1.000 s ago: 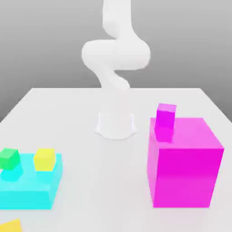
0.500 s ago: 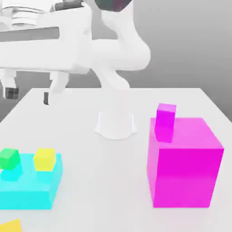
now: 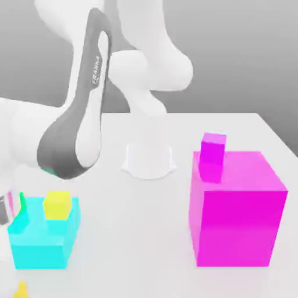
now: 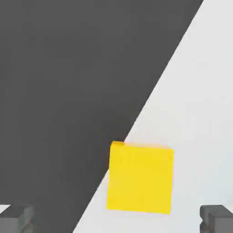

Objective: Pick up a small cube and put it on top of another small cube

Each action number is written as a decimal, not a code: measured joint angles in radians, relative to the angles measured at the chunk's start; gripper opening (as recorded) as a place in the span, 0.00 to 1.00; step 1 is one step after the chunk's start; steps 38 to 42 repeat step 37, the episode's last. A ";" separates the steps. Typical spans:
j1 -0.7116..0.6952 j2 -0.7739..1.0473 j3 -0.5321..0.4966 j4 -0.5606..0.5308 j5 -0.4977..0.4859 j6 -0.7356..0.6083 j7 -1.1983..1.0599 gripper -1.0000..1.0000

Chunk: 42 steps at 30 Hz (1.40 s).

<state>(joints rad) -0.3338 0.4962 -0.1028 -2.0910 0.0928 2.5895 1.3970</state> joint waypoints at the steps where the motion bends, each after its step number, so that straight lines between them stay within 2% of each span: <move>1: -0.004 0.036 0.004 0.008 0.007 0.025 -0.002 0.50; 2: -0.009 0.073 0.009 0.016 0.012 0.052 -0.005 0.50; 3: -0.013 0.100 0.013 0.022 0.016 0.072 -0.007 0.00; 9: -0.014 0.114 0.015 0.025 0.020 0.084 -0.009 0.00; 14: -0.004 -0.019 -0.004 -0.008 0.002 -0.016 0.007 0.00; 22: -0.067 -0.307 -0.107 -0.207 0.015 -0.104 0.107 0.00; 29: -0.190 -0.563 -0.164 -0.392 -0.107 -0.169 0.302 0.00; 33: -0.200 -0.493 -0.160 -0.443 -0.089 -0.051 0.304 0.00; 34: -0.202 -0.465 -0.156 -0.450 -0.075 -0.017 0.295 1.00; 42: -0.200 -0.465 -0.156 -0.450 -0.075 -0.017 0.295 1.00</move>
